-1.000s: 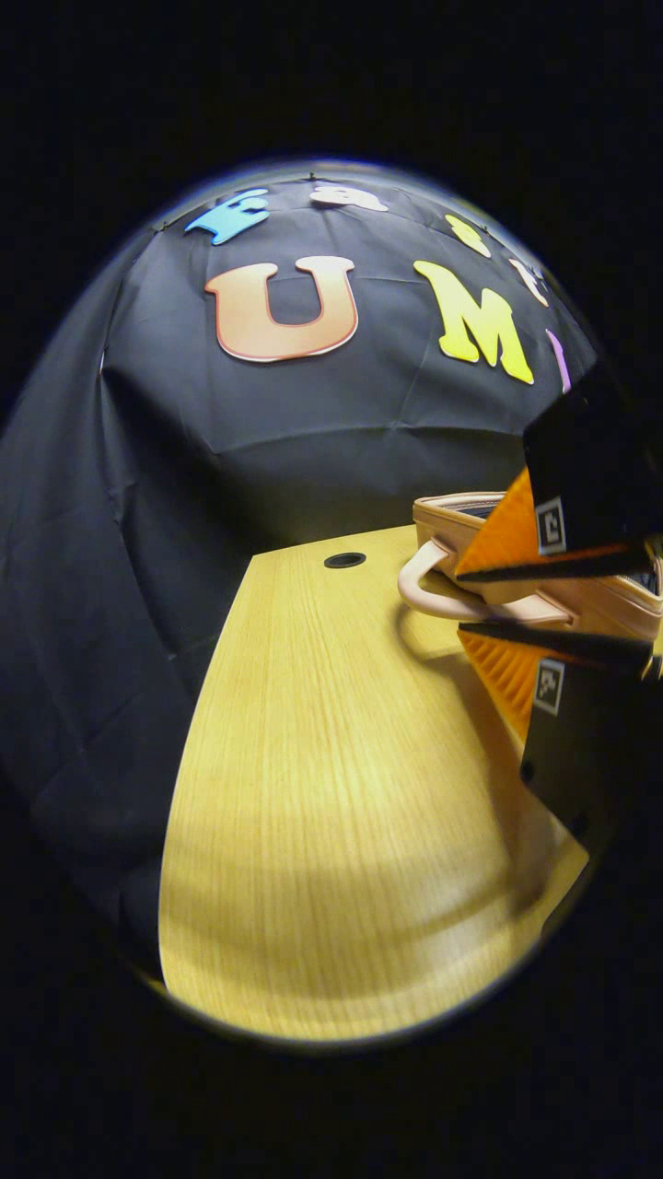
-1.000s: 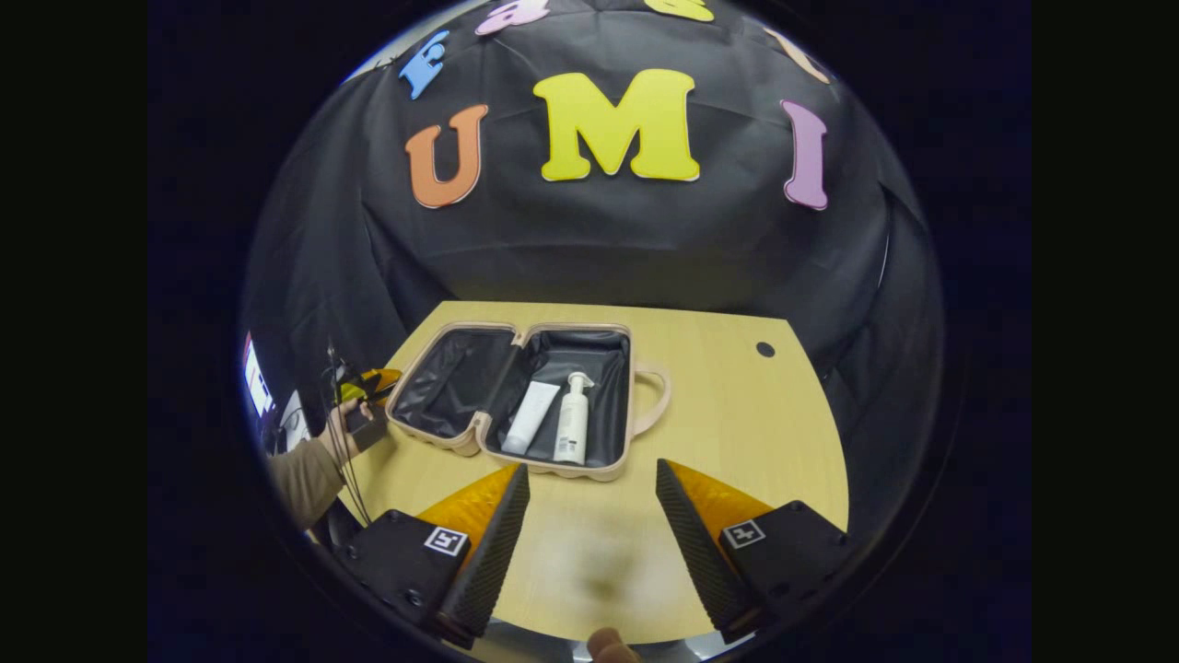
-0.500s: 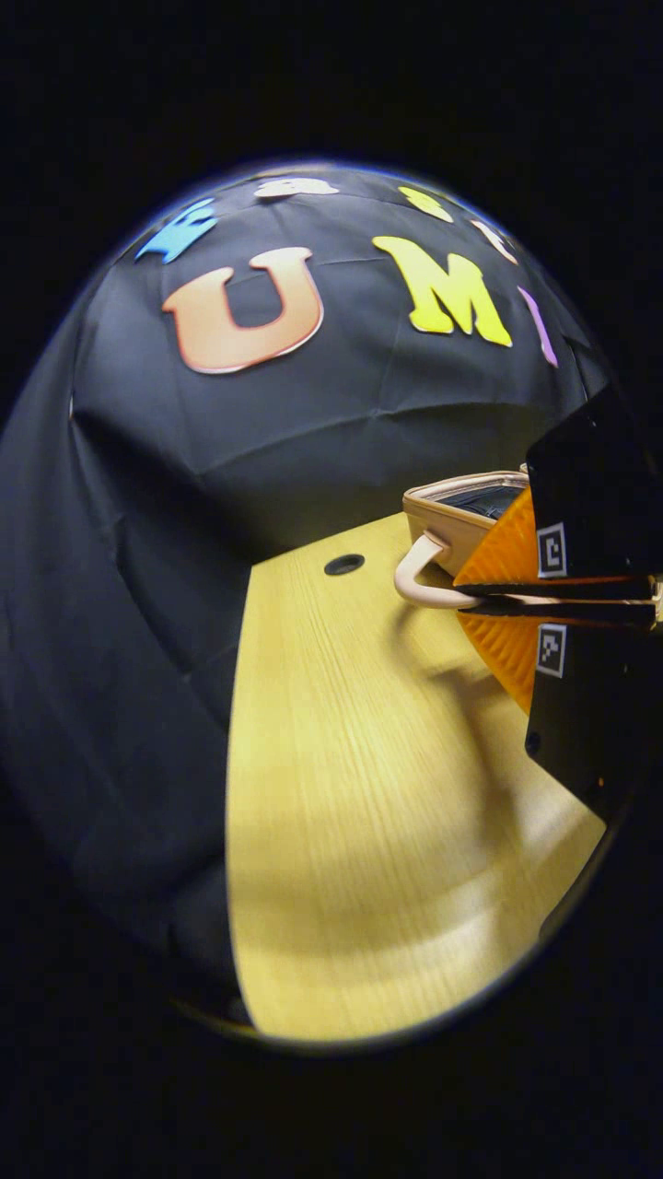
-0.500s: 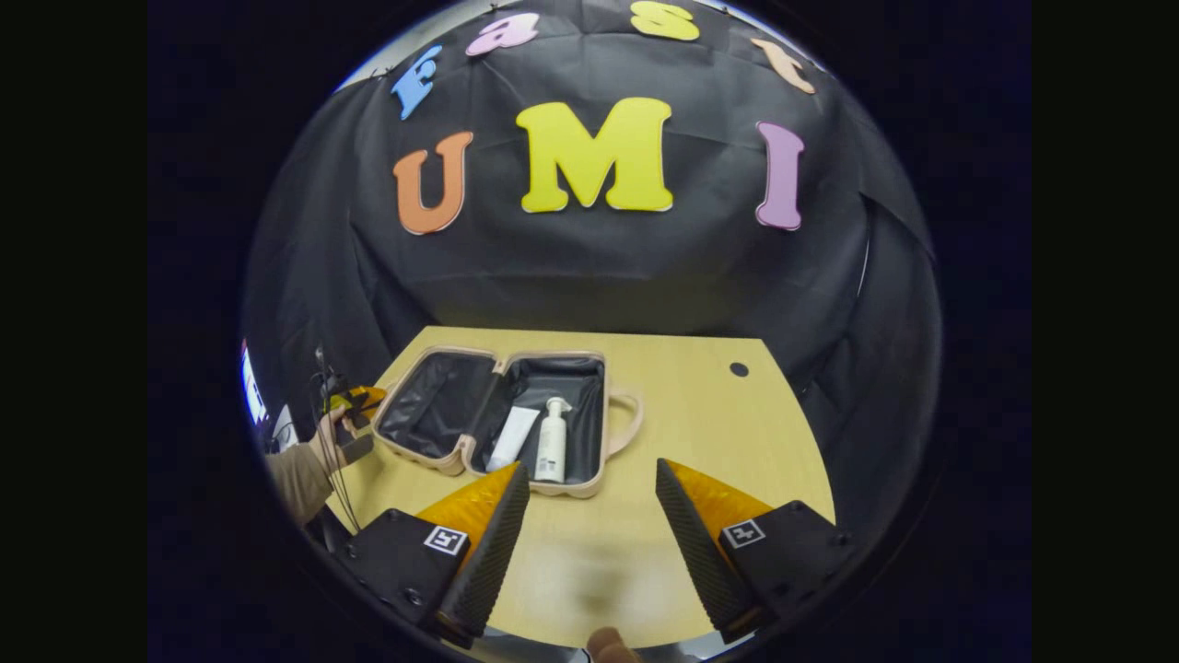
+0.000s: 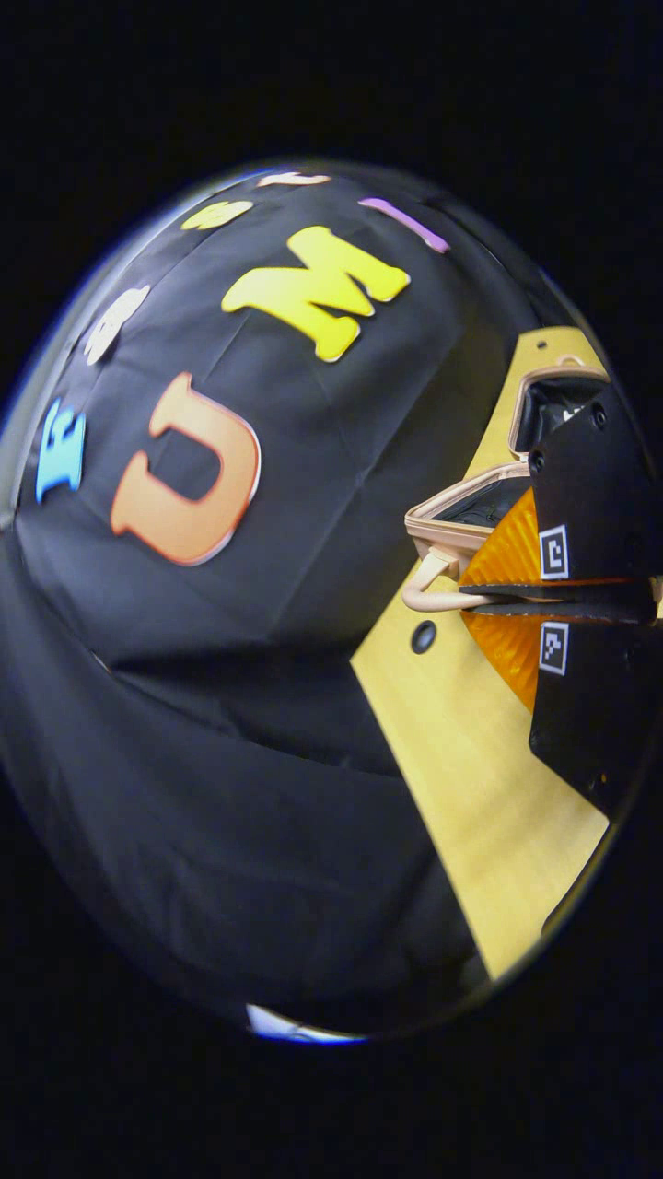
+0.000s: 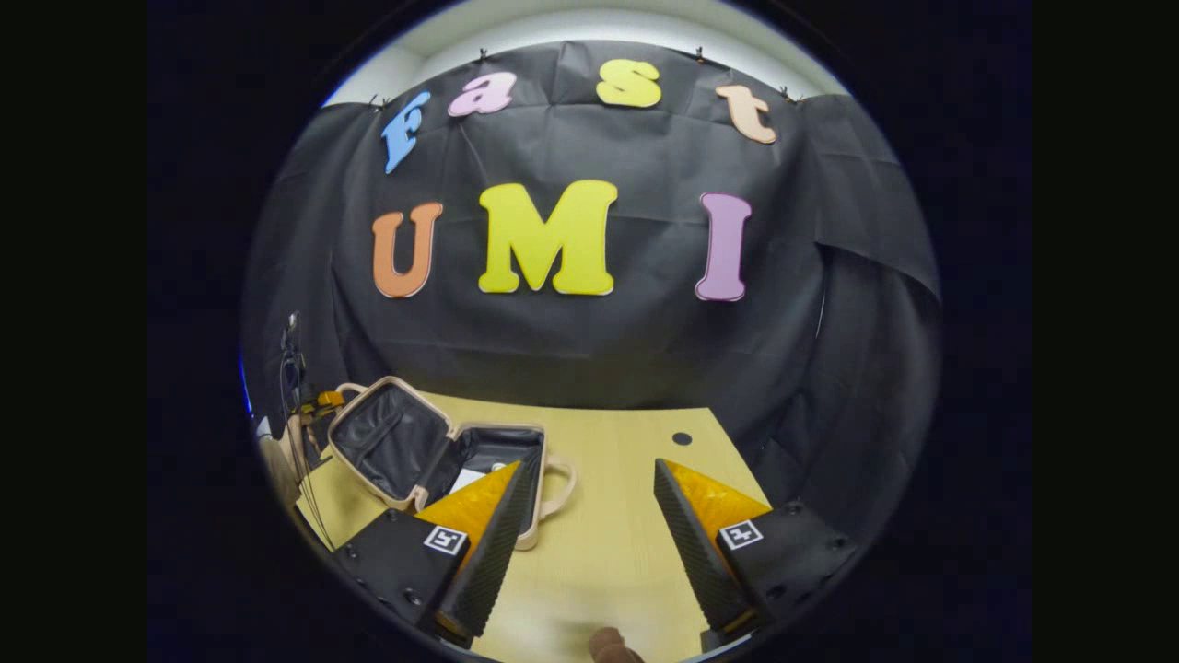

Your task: First open the suitcase, pack the skin care products into it, and then close the suitcase.

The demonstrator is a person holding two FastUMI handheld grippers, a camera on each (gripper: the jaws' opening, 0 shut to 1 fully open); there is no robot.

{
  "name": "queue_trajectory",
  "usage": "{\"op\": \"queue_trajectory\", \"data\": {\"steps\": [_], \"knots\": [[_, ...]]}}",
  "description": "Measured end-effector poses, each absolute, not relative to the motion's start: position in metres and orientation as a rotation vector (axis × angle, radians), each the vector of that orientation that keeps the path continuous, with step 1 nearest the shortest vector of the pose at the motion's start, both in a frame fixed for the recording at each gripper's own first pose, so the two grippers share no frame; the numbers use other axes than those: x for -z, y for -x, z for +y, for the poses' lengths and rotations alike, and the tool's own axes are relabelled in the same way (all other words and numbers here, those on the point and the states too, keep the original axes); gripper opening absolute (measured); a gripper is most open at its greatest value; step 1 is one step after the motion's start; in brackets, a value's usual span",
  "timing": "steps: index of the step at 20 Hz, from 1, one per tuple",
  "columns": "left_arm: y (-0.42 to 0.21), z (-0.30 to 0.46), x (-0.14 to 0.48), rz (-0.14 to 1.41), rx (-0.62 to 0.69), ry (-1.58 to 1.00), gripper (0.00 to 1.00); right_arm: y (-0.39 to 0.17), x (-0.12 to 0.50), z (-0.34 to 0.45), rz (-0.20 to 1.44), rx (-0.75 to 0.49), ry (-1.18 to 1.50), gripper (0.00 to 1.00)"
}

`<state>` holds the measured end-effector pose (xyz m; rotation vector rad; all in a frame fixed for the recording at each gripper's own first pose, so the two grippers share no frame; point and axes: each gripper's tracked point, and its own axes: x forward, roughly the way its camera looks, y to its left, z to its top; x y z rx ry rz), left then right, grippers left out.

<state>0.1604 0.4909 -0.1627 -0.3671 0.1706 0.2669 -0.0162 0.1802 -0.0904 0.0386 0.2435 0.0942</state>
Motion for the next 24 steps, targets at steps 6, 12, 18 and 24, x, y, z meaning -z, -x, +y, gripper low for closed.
{"op": "queue_trajectory", "data": {"steps": [6,12,18,24], "knots": [[-0.158,0.425,0.101,0.114,-0.301,0.215,0.03,0.011,0.084,0.128,0.208,-0.111,-0.021,0.81],[-0.146,0.327,0.06,0.065,-0.27,-0.032,0.03,0.018,0.08,0.065,0.173,-0.109,-0.011,0.77],[-0.16,0.208,0.066,0.064,-0.276,-0.285,0.0,0.018,0.088,0.012,0.18,-0.119,-0.004,0.78],[-0.173,0.105,0.12,0.125,-0.175,-0.219,0.03,0.019,0.108,-0.04,0.22,-0.107,0.017,0.8]]}}
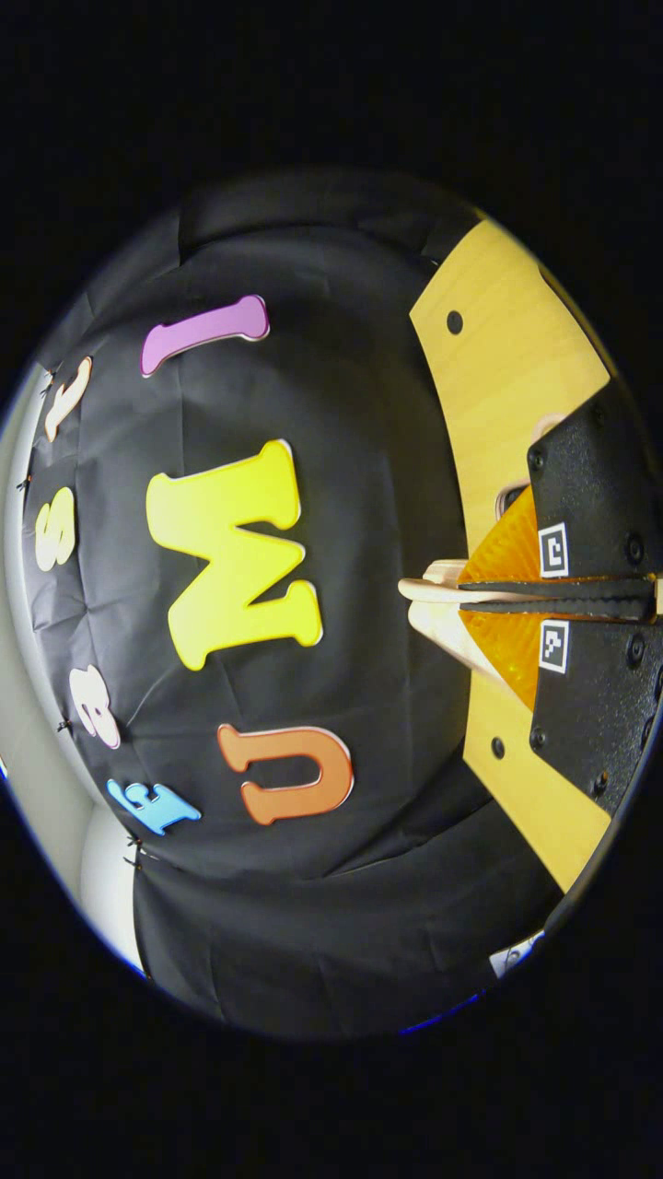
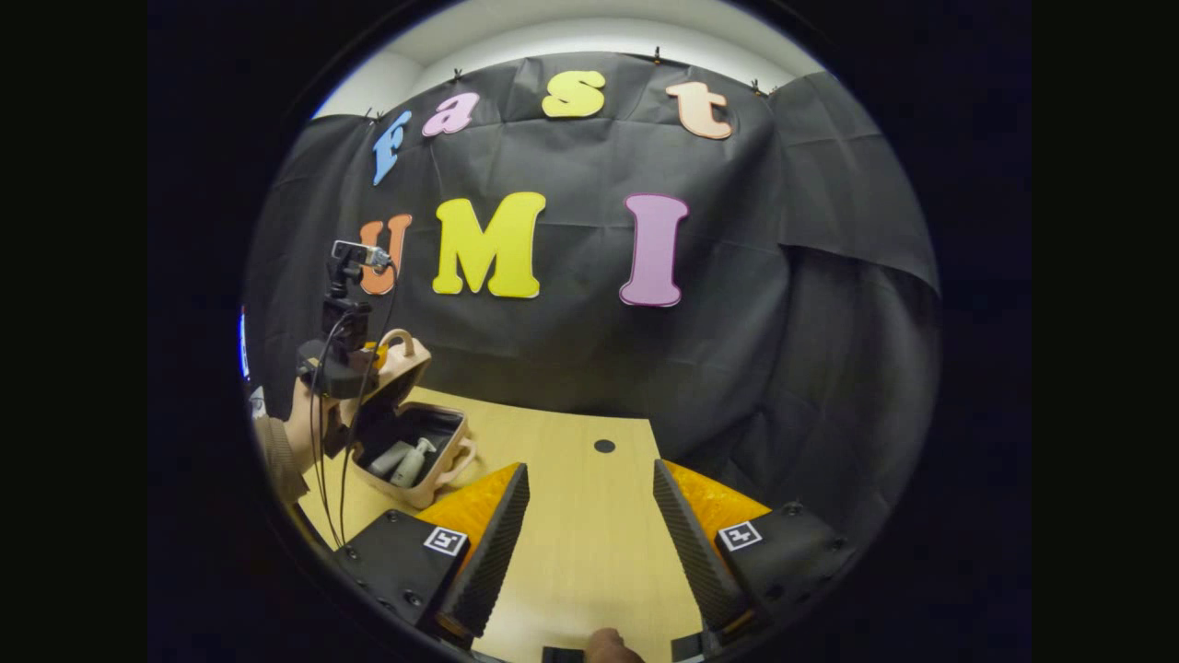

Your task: First open the suitcase, pack the skin care products into it, and then close the suitcase.

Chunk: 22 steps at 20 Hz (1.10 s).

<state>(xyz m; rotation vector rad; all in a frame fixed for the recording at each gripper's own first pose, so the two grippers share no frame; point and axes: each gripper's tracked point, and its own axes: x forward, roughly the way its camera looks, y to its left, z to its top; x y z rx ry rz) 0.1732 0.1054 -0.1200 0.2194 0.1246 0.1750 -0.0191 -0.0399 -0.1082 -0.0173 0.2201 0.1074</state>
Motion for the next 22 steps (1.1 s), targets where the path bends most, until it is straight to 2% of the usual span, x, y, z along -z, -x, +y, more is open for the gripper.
{"op": "queue_trajectory", "data": {"steps": [10,14,17,19,20,21,22], "knots": [[-0.176,0.032,0.227,0.302,-0.117,-0.261,0.04,0.017,0.153,-0.086,0.321,-0.096,-0.014,0.8],[-0.174,0.016,0.261,0.395,-0.082,-0.232,0.1,0.018,0.147,-0.096,0.301,-0.097,-0.046,0.8],[-0.173,0.006,0.257,0.395,-0.056,-0.146,0.32,0.017,0.136,-0.097,0.272,-0.113,-0.059,0.8],[-0.176,-0.002,0.23,0.334,-0.045,-0.131,0.39,0.016,0.127,-0.093,0.254,-0.13,-0.066,0.8],[-0.173,-0.006,0.219,0.327,-0.047,-0.13,0.46,0.015,0.122,-0.089,0.244,-0.139,-0.066,0.8],[-0.162,-0.003,0.205,0.322,-0.064,-0.124,0.75,0.014,0.117,-0.086,0.231,-0.148,-0.066,0.8],[-0.154,-0.004,0.191,0.315,-0.07,-0.099,0.88,0.013,0.11,-0.082,0.216,-0.156,-0.066,0.8]]}}
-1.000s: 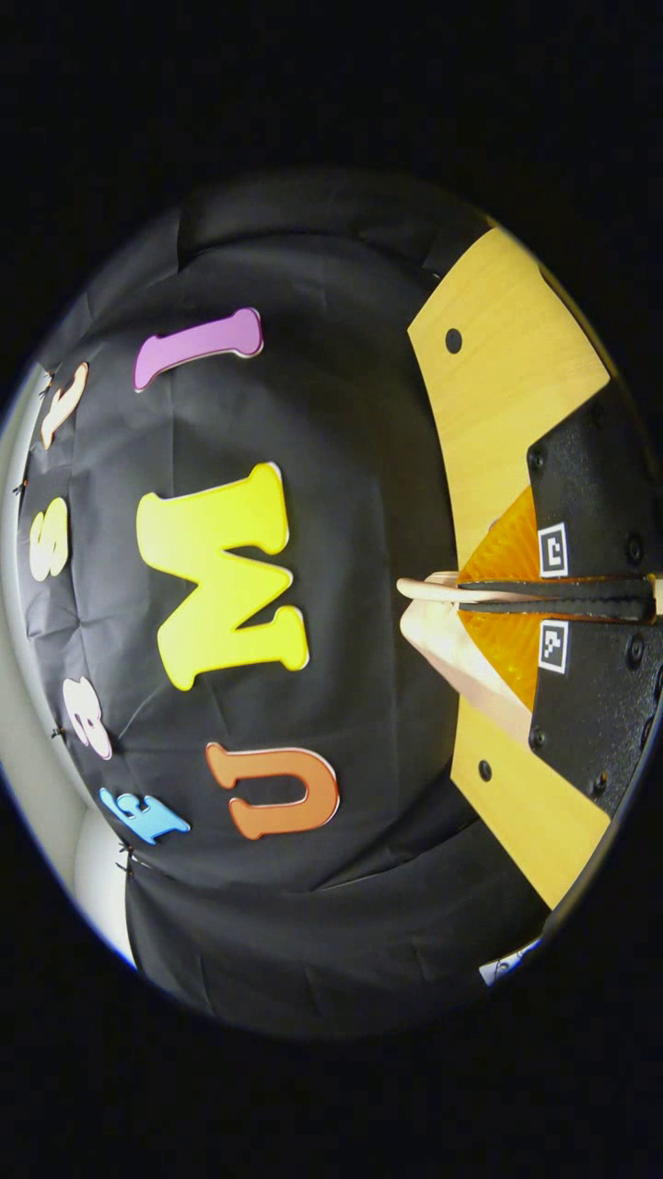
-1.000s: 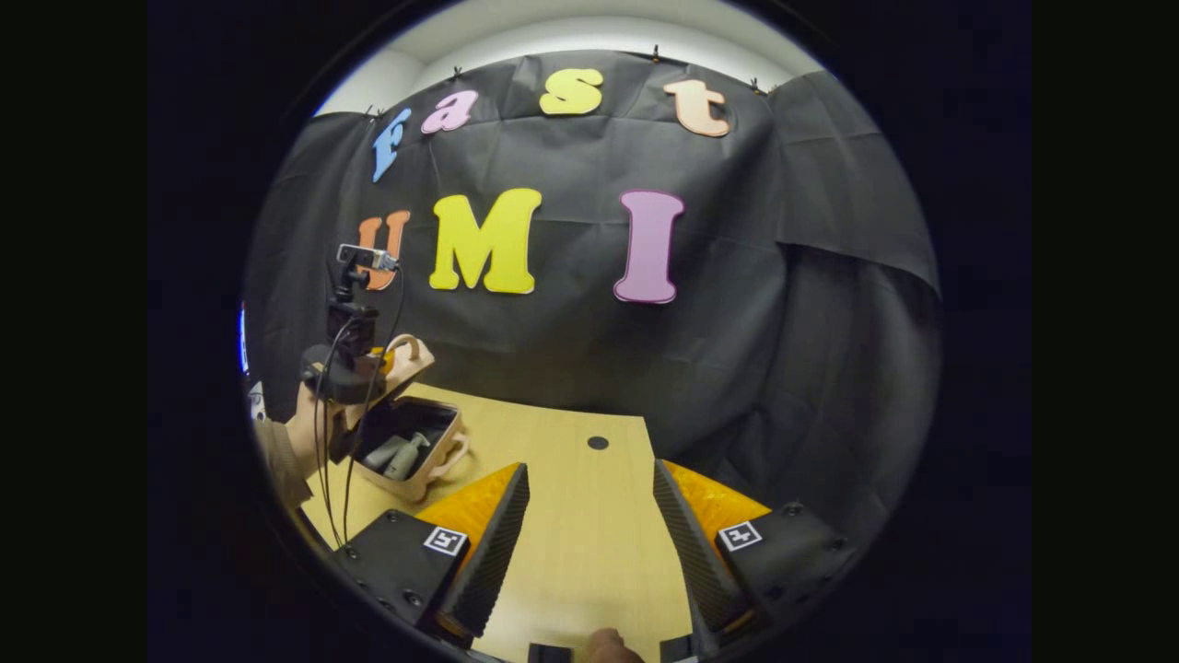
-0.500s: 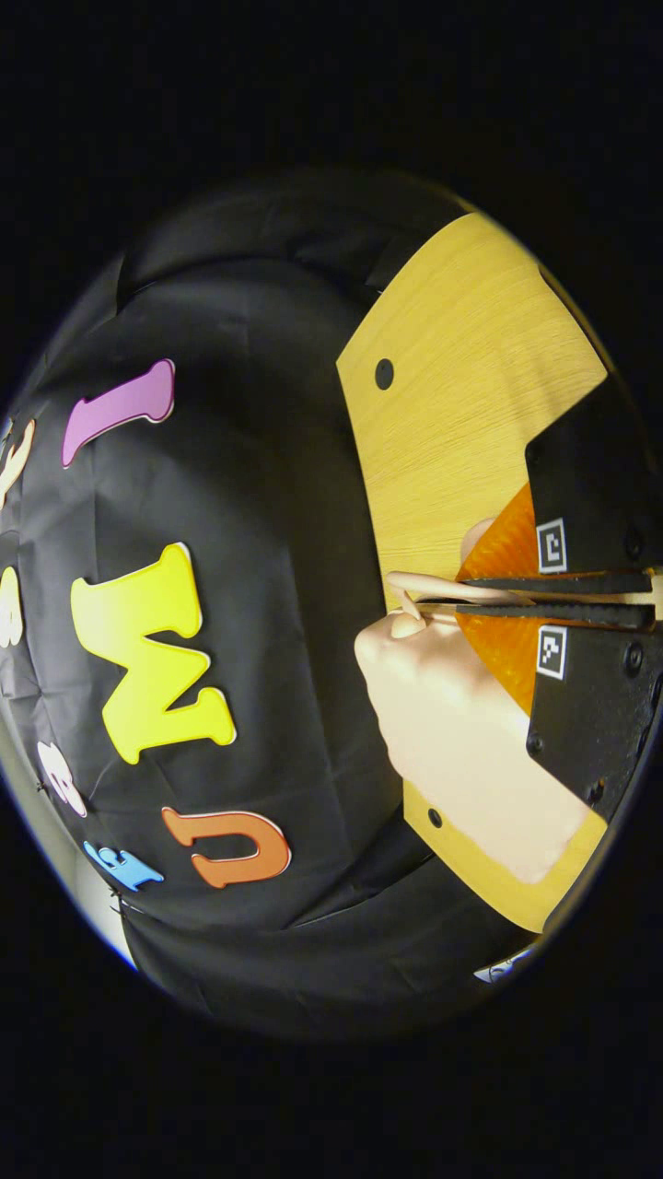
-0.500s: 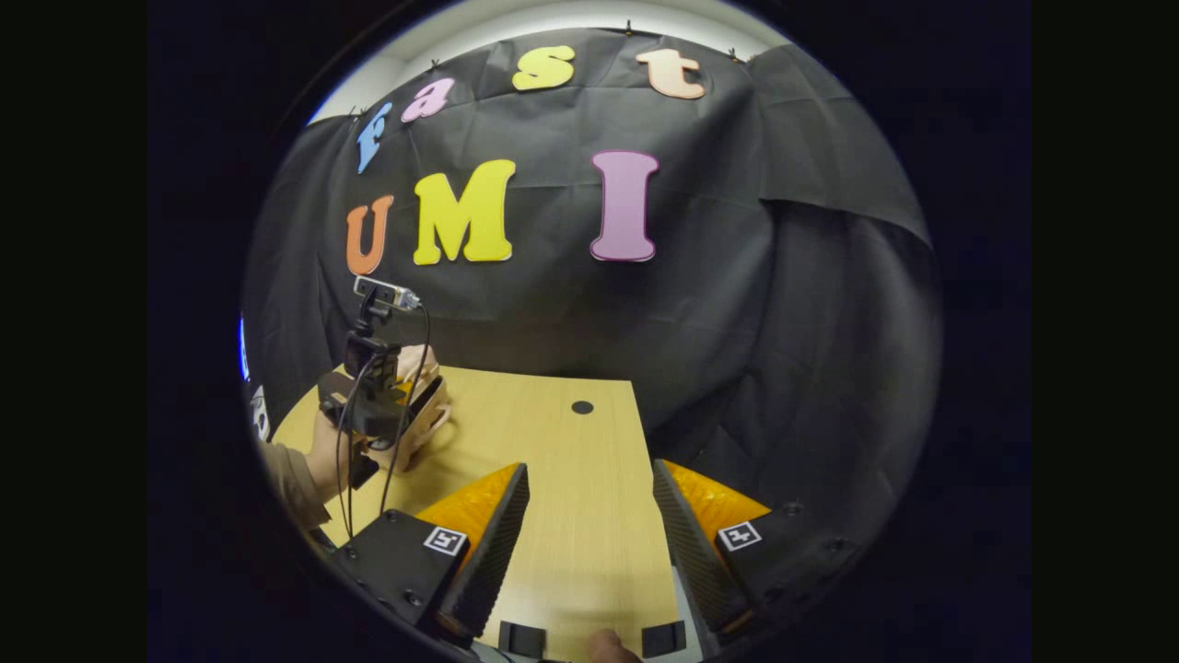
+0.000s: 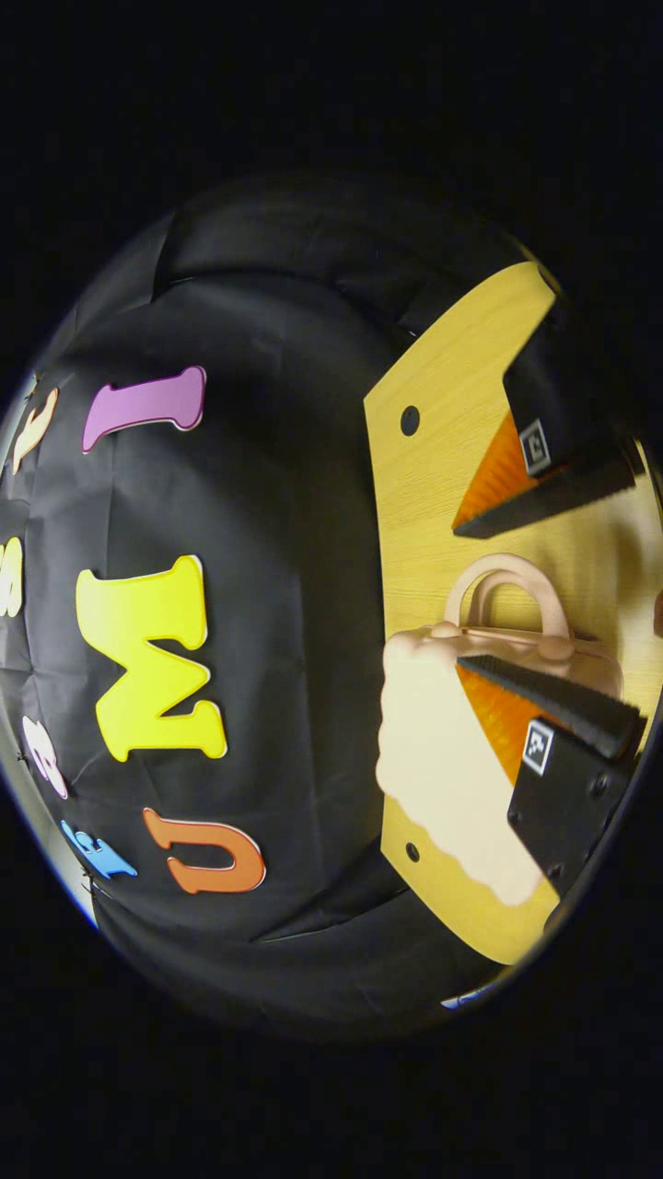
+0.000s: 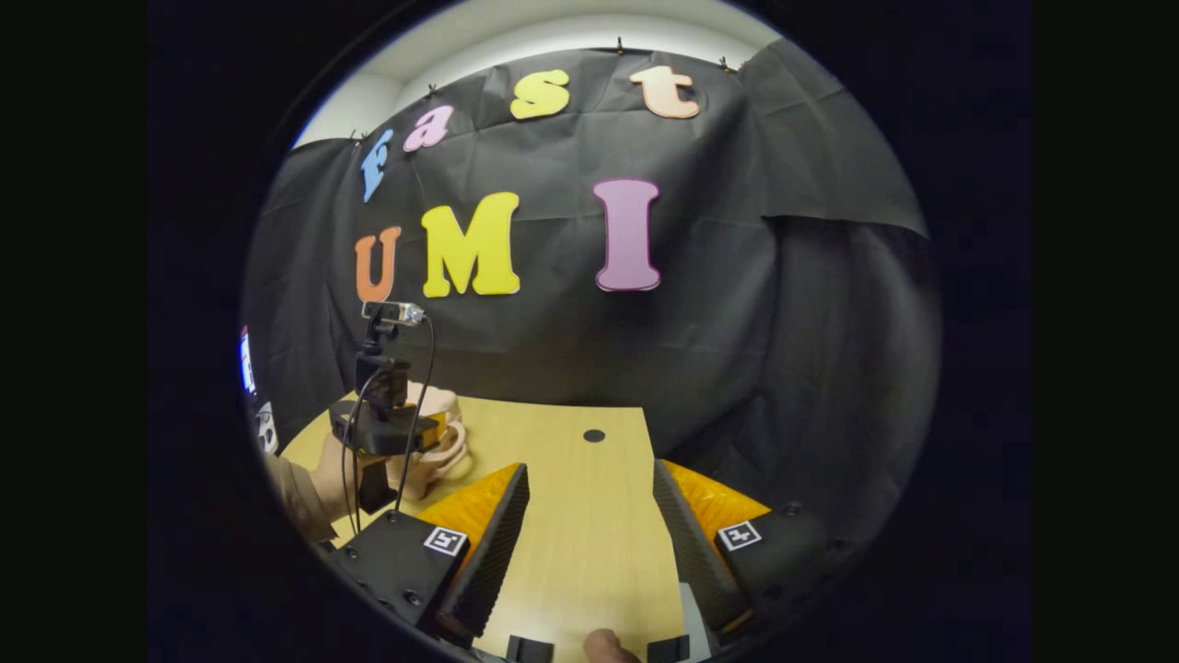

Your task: First open the suitcase, pack the skin care products into it, and then close the suitcase.

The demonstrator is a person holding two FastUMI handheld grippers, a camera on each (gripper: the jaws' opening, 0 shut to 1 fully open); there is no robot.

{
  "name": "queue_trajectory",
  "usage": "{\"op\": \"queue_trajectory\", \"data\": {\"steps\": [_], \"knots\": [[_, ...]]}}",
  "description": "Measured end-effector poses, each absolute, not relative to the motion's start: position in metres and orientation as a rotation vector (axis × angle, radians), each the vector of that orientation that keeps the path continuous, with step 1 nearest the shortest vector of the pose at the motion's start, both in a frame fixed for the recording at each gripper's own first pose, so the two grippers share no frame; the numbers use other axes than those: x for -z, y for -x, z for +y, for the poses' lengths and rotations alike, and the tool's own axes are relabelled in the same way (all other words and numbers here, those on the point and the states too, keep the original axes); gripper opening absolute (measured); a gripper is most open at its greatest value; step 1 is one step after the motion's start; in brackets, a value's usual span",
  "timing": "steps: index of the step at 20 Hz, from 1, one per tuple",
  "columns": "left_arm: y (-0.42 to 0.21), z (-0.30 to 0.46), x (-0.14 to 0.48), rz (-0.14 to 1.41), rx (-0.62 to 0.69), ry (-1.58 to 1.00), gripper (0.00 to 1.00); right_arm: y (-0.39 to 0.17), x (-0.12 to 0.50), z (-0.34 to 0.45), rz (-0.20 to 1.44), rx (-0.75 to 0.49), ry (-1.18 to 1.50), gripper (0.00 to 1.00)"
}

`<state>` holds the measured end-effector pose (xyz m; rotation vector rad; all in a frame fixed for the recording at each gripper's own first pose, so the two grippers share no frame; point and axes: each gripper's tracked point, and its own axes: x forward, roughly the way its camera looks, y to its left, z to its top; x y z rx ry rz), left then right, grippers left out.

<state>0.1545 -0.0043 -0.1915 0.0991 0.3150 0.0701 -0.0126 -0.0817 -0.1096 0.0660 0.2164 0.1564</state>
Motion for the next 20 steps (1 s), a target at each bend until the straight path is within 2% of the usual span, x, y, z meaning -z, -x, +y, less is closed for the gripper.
{"op": "queue_trajectory", "data": {"steps": [1,3,5,6,10,13,17,20], "knots": [[-0.147,-0.005,0.175,0.295,-0.075,-0.073,0.97,0.012,0.102,-0.077,0.202,-0.165,-0.067,0.8],[-0.128,-0.001,0.135,0.238,-0.091,-0.033,0.99,0.01,0.083,-0.063,0.168,-0.185,-0.075,0.82],[-0.106,0.006,0.104,0.188,-0.096,-0.029,0.99,0.007,0.066,-0.049,0.13,-0.195,-0.072,0.77],[-0.094,0.01,0.09,0.167,-0.093,-0.036,0.98,0.006,0.057,-0.041,0.111,-0.195,-0.066,0.8],[-0.038,0.029,0.053,0.091,-0.069,-0.058,0.98,0.009,0.039,-0.001,0.086,-0.19,-0.069,0.78],[-0.002,0.046,0.037,0.078,-0.044,-0.063,0.99,0.019,0.033,0.039,0.084,-0.212,-0.06,0.8],[0.033,0.071,0.047,0.12,-0.037,-0.033,0.99,0.033,0.029,0.081,0.077,-0.213,-0.049,0.8],[0.044,0.074,0.036,0.062,0.018,-0.001,1.0,0.041,0.023,0.108,0.059,-0.214,-0.04,0.8]]}}
